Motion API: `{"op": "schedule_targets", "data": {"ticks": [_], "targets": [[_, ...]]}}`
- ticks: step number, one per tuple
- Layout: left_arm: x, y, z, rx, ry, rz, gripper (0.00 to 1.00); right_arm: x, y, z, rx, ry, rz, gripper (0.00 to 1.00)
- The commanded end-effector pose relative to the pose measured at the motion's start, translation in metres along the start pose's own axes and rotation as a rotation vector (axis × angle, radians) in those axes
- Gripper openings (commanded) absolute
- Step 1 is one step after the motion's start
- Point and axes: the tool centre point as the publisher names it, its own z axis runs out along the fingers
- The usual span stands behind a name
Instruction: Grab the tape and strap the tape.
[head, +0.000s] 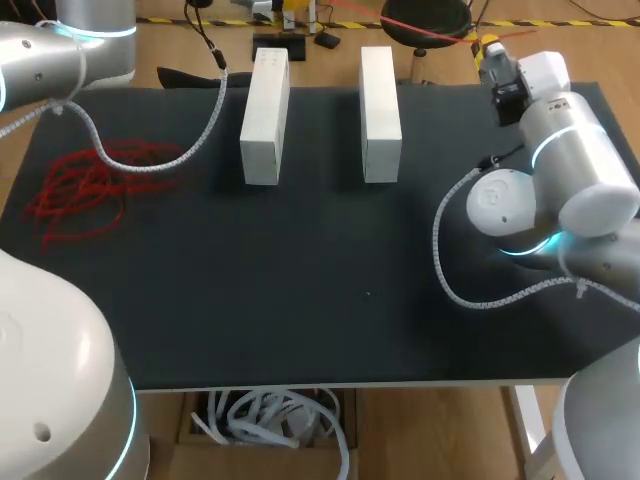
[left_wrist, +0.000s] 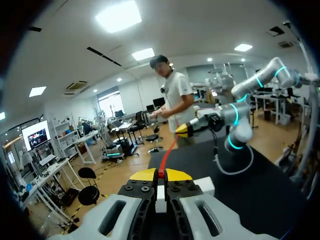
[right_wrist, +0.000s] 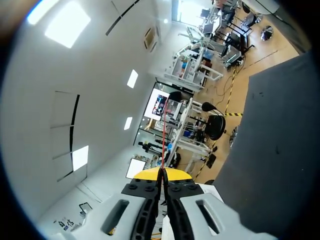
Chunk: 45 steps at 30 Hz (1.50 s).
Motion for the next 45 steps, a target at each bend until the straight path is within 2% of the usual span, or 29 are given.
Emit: {"op": "schedule_targets", "data": {"ticks": [1, 2, 4, 7, 11, 15, 17, 33, 37, 45], "targets": [[0.007, -0.009, -0.001, -0.257, -0.028, 0.035, 0.00, 0.001, 0.003, 0.000, 0.011, 0.000, -0.008, 0.00], [0.007, -0.009, -0.001, -0.264, -0.027, 0.029, 0.00, 0.001, 0.003, 0.000, 0.012, 0.002, -0.012, 0.00], [0.007, -0.009, 0.000, -0.340, -0.001, 0.043, 0.00, 0.000, 0.002, 0.000, 0.015, 0.000, -0.015, 0.00], [0.009, -0.008, 0.002, -0.406, 0.041, 0.061, 0.00, 0.000, 0.001, -0.001, 0.020, 0.001, -0.019, 0.00], [0.011, -0.008, 0.005, -0.446, 0.084, 0.055, 0.00, 0.000, -0.001, -0.002, 0.032, 0.000, -0.028, 0.00], [0.013, -0.007, 0.009, -0.484, 0.172, 0.024, 0.00, 0.000, -0.003, -0.002, 0.053, 0.009, -0.055, 0.00], [0.013, -0.007, 0.010, -0.462, 0.193, 0.021, 0.00, 0.000, -0.003, -0.002, 0.053, 0.009, -0.055, 0.00], [0.013, -0.007, 0.010, -0.462, 0.193, 0.021, 0.00, 0.000, -0.003, -0.002, 0.053, 0.009, -0.055, 0.00], [0.011, -0.015, 0.019, -0.719, 0.290, 0.037, 0.00, 0.000, -0.003, -0.002, 0.053, 0.009, -0.055, 0.00], [0.005, -0.020, 0.027, -0.965, 0.394, 0.011, 0.00, 0.000, -0.003, -0.002, 0.053, 0.009, -0.055, 0.00]]}}
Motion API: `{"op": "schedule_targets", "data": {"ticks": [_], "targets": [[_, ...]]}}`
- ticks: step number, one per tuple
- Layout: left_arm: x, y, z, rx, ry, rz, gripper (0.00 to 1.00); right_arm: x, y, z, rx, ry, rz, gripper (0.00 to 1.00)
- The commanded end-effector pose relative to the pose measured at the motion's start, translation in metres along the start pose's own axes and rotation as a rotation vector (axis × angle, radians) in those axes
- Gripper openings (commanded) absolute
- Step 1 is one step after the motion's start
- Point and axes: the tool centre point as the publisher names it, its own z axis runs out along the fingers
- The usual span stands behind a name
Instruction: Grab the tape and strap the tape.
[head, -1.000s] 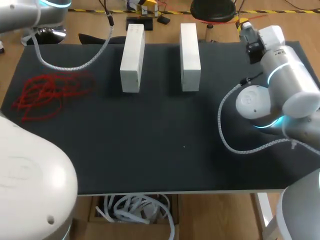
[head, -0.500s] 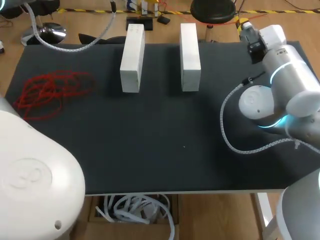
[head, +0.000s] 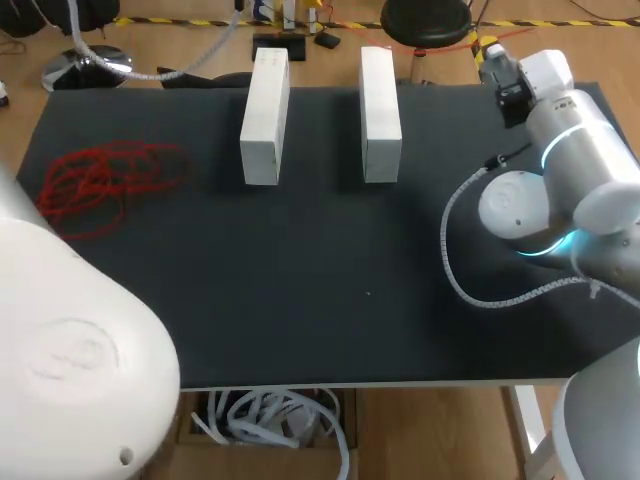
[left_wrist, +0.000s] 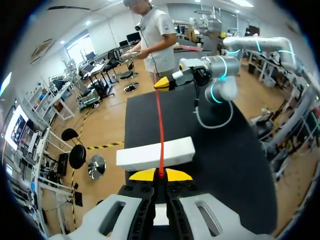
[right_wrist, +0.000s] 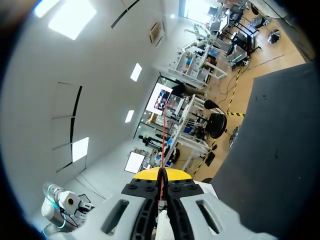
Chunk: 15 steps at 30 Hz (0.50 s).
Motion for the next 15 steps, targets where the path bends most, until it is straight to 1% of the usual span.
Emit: {"op": "schedule_targets", "data": {"ticks": [1, 3, 6, 13, 15], "targets": [[-0.0146, -0.0121, -0.0044, -0.336, 0.176, -0.021, 0.00, 0.0005, 0.0008, 0.0009, 0.003, -0.002, 0.000, 0.00], [-0.0149, -0.0128, -0.0059, -0.369, 0.192, -0.019, 0.00, 0.0005, 0.0008, 0.0009, 0.003, -0.002, 0.000, 0.00], [-0.0147, -0.0143, -0.0077, -0.442, 0.227, -0.018, 0.00, 0.0005, 0.0008, 0.0009, 0.003, -0.002, 0.000, 0.00], [-0.0157, -0.0185, -0.0088, -0.506, 0.260, -0.018, 0.00, 0.0005, 0.0008, 0.0009, 0.003, -0.002, 0.000, 0.00], [-0.0158, -0.0191, -0.0087, -0.529, 0.258, -0.018, 0.00, 0.0005, 0.0008, 0.0009, 0.003, -0.002, 0.000, 0.00]]}}
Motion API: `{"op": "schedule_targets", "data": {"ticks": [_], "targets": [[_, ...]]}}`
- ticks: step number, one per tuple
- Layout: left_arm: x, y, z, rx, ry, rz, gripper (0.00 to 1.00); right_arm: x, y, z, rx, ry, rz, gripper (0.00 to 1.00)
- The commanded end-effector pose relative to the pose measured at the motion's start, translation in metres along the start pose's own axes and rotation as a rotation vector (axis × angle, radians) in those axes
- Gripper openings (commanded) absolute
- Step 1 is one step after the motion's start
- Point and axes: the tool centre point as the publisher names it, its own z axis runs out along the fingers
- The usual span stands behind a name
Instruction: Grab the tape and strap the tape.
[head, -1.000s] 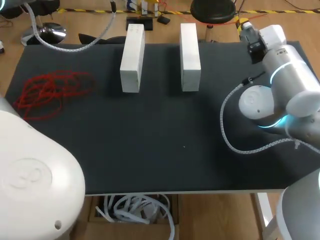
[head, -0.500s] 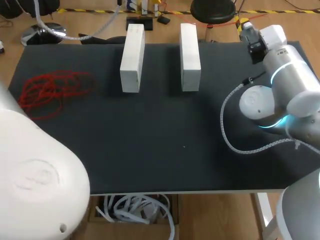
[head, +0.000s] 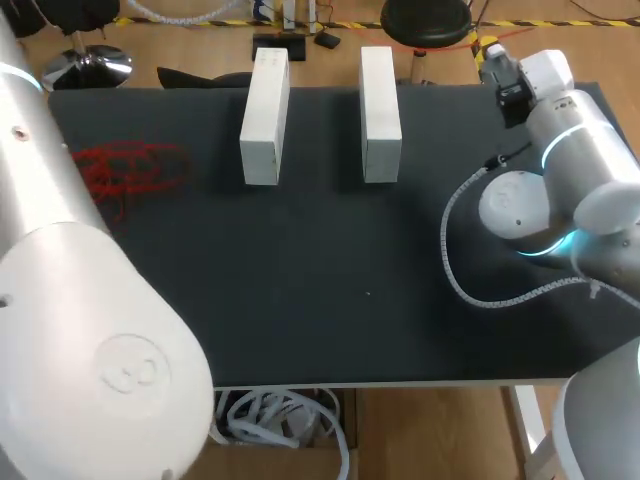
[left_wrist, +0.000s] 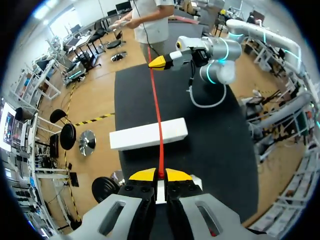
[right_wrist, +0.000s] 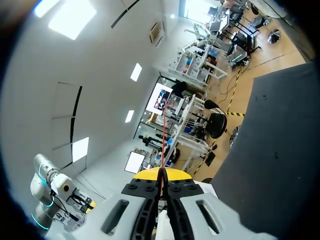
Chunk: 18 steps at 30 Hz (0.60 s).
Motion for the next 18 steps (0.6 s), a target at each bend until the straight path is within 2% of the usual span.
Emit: {"op": "schedule_targets", "data": {"ticks": [1, 7, 18], "targets": [[-0.007, -0.006, -0.003, -0.229, 0.126, -0.006, 0.00, 0.001, 0.001, 0.001, 0.002, -0.002, -0.001, 0.00], [-0.003, -0.008, 0.000, -0.287, 0.105, -0.036, 0.00, 0.001, 0.001, 0.001, 0.002, -0.002, -0.001, 0.00], [0.003, -0.019, 0.002, -0.282, 0.031, -0.045, 0.00, 0.001, 0.001, 0.001, 0.002, -0.002, -0.001, 0.00]]}}
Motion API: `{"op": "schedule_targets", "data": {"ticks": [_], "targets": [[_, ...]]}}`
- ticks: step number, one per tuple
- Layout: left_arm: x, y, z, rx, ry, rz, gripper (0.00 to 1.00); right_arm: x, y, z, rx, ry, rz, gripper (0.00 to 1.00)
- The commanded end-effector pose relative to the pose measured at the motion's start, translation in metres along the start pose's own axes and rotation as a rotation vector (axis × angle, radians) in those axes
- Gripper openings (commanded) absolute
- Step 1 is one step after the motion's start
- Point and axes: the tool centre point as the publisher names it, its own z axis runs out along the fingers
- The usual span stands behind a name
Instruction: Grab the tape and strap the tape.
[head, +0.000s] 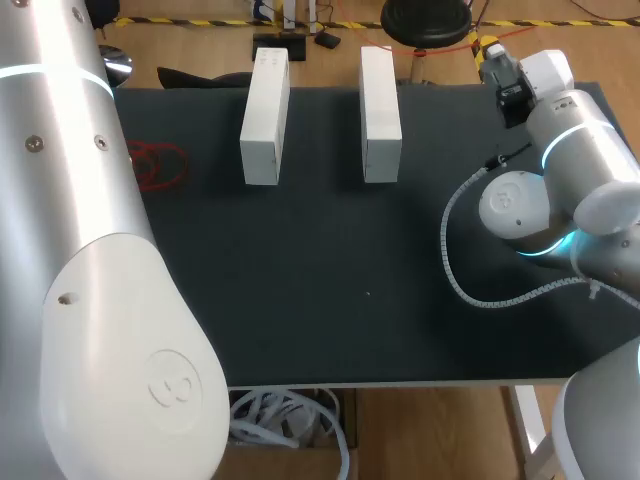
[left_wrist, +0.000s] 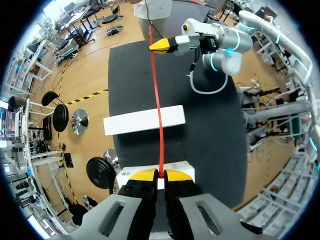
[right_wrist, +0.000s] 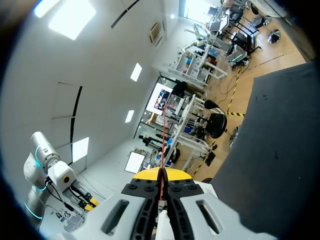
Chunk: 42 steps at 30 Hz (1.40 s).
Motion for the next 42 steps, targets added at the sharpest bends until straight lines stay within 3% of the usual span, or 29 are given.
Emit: {"op": "schedule_targets", "data": {"ticks": [1, 8, 12, 28, 42], "targets": [[0.008, -0.006, -0.002, -0.055, -0.028, 0.003, 0.00, 0.001, 0.001, 0.001, 0.002, -0.002, -0.001, 0.00], [0.008, -0.009, -0.002, -0.060, -0.027, 0.019, 0.00, 0.001, 0.001, 0.001, 0.002, -0.002, -0.001, 0.00], [0.005, -0.010, -0.005, -0.029, -0.063, 0.099, 0.00, 0.001, 0.001, 0.001, 0.002, -0.002, -0.001, 0.00], [0.005, -0.010, -0.005, -0.029, -0.063, 0.099, 0.00, 0.001, 0.001, 0.001, 0.002, -0.002, -0.001, 0.00], [0.017, -0.002, 0.023, -0.064, 0.034, -0.094, 0.00, 0.001, 0.001, 0.001, 0.002, -0.002, -0.001, 0.00]]}}
